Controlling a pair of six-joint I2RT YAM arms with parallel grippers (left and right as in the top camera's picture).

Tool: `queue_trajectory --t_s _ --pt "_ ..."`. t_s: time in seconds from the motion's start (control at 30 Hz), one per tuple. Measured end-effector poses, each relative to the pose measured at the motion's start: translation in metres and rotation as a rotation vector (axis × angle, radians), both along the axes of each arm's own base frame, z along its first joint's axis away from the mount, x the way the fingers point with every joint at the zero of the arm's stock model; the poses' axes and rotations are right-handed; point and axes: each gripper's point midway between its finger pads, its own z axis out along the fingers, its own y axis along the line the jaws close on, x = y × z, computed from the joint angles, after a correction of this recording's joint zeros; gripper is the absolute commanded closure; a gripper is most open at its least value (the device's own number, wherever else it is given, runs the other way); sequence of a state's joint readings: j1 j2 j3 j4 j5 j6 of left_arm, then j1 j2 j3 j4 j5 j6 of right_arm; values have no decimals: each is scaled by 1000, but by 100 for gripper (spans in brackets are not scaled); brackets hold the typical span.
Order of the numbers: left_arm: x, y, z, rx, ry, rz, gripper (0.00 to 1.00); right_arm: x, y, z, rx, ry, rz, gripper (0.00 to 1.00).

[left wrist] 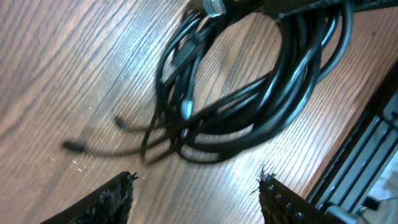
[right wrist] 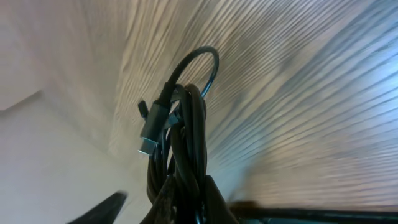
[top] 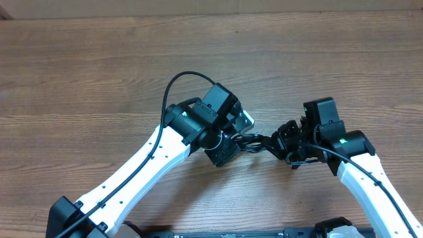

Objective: Untangle cables

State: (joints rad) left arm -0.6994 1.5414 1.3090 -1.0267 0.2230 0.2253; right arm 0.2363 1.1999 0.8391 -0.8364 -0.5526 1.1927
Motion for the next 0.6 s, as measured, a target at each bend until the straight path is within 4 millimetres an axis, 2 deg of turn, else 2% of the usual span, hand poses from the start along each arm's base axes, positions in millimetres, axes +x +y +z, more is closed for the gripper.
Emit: queue_trajectory --t_s 0.17,0.3,0.33,0.4,0.5,0.57,0.6 --pt "3 -6 2 -9 -57 -98 34 -8 17 13 117 16 61 96" --pt "0 -10 3 -10 -79 -164 37 -14 25 21 188 32 93 96" --pt "-1 -11 3 -12 -82 -180 44 -15 27 23 202 35 99 96" --pt "-3 -12 3 -22 -81 -208 65 -16 29 26 222 37 102 96" --pt "-7 -14 4 -29 -80 -249 87 -14 29 28 234 37 95 96" --pt "-12 -15 3 -28 -73 -274 95 -12 29 28 236 35 89 96" --pt "-13 -15 3 -28 -71 -283 96 -12 28 28 233 35 87 96"
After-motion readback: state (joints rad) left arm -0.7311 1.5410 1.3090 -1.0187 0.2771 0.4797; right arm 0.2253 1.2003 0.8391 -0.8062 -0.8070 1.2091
